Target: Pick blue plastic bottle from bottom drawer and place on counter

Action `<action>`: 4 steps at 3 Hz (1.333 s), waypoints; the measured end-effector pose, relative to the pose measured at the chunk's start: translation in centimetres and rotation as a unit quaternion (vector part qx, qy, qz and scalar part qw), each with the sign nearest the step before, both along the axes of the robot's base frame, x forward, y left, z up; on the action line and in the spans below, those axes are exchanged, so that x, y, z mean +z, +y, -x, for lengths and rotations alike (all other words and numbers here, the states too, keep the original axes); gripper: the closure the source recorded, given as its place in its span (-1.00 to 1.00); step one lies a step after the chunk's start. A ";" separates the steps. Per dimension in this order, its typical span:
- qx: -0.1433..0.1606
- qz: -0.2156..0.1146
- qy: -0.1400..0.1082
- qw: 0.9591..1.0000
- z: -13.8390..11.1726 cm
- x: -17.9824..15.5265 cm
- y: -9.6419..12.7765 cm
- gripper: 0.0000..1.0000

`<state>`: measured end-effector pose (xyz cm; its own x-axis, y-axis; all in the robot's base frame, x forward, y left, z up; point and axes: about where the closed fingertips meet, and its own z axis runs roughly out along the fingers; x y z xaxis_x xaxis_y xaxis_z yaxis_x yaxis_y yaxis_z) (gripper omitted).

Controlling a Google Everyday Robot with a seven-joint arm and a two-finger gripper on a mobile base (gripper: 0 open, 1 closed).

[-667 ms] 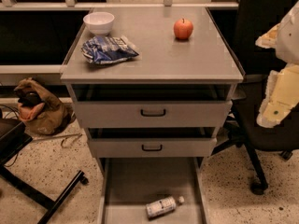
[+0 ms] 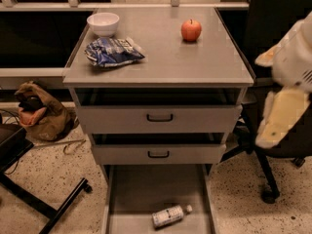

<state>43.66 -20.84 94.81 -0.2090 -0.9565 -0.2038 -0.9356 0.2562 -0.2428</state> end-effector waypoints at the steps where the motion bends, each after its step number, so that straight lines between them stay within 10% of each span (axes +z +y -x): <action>1: 0.007 -0.010 0.022 1.000 0.0 -7.8 0.8 -1.00; 2: 0.008 -0.031 0.081 0.996 1.5 -16.5 0.6 -1.00; 4: 0.010 -0.053 0.084 0.995 0.3 -20.2 1.3 -1.00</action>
Offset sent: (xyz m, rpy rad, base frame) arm -0.0274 0.0034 -0.2589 0.1255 0.2917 0.0167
